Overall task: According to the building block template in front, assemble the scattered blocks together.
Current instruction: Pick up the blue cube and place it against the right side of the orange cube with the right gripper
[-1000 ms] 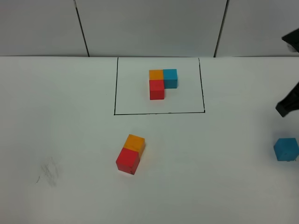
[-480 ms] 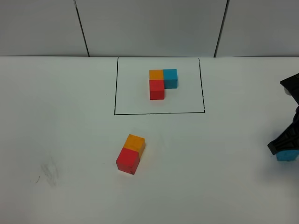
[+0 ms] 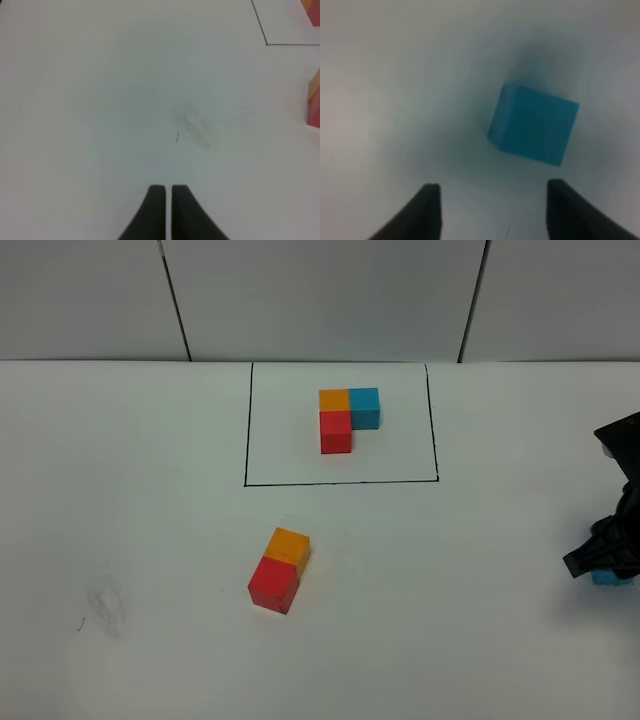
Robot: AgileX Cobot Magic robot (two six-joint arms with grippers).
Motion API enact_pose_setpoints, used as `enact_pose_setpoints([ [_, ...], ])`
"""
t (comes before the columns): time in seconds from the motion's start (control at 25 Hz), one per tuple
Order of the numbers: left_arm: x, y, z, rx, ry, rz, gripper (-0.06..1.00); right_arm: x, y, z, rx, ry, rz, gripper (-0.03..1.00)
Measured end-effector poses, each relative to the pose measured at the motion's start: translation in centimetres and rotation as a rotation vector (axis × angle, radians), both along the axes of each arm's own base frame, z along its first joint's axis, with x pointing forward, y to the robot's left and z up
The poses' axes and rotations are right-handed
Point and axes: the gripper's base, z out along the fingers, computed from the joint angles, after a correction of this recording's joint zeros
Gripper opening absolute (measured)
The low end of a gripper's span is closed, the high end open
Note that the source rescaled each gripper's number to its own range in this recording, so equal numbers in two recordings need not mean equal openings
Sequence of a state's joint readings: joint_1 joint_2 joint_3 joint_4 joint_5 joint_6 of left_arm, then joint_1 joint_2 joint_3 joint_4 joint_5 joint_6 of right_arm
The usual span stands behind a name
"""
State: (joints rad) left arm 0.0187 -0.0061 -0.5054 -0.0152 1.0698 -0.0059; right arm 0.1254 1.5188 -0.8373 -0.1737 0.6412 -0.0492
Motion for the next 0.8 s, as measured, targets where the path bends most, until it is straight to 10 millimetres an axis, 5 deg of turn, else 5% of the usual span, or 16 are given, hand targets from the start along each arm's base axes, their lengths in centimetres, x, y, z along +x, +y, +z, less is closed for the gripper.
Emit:
enact_pose_setpoints([
  [0.2, 0.0, 0.0, 0.0, 0.0, 0.0, 0.0, 0.0, 1.1, -0.3, -1.6, 0.025, -0.01, -0.055, 0.8],
  [0.8, 0.0, 0.0, 0.0, 0.0, 0.0, 0.0, 0.0, 2.9, -2.8, -5.3, 0.048, -0.006, -0.154, 0.78],
])
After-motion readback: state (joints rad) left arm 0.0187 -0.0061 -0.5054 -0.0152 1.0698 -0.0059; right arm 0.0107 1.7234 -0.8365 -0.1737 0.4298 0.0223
